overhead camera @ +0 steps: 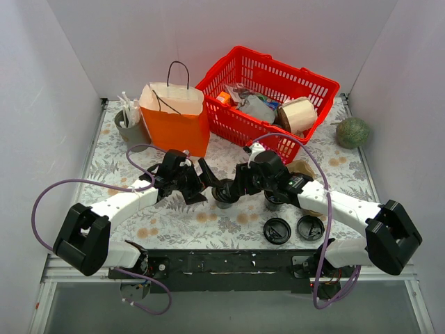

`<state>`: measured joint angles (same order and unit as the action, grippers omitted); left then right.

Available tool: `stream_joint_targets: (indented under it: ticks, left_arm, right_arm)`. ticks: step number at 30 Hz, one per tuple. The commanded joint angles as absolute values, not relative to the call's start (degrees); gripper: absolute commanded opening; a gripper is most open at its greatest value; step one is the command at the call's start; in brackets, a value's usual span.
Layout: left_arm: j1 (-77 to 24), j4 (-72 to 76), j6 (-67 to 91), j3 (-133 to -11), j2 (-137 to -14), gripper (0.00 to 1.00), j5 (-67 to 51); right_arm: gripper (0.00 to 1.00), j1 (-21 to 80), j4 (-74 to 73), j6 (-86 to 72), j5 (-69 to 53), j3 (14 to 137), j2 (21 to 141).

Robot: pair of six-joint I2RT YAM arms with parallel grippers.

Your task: Pack the takeout coffee

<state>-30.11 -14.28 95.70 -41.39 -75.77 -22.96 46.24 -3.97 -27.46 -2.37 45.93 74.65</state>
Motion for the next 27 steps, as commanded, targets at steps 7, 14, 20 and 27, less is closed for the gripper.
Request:
stream_joint_targets:
  ticks: [7, 14, 20, 27]
  left_arm:
    - [-30.0, -12.0, 96.1, -43.9, -76.5, 0.98, -23.2]
    - [-30.0, -12.0, 95.0, -43.7, -76.8, 0.94, -23.6]
    - [-30.0, -11.9, 94.2, -43.7, -76.9, 0.87, -24.1]
    - [-29.9, -11.8, 93.6, -43.5, -76.8, 0.73, -23.8]
  right_arm:
    - [0.58, 46.1, -0.5, -26.8, -6.1, 47.5, 77.2]
    - [0.58, 46.1, 1.3, -27.1, -6.7, 48.1, 77.3]
    - [0.58, 46.1, 1.1, -27.3, -7.0, 49.0, 77.3]
    - [0.58, 46.6, 1.7, -27.7, -7.2, 50.8, 79.4]
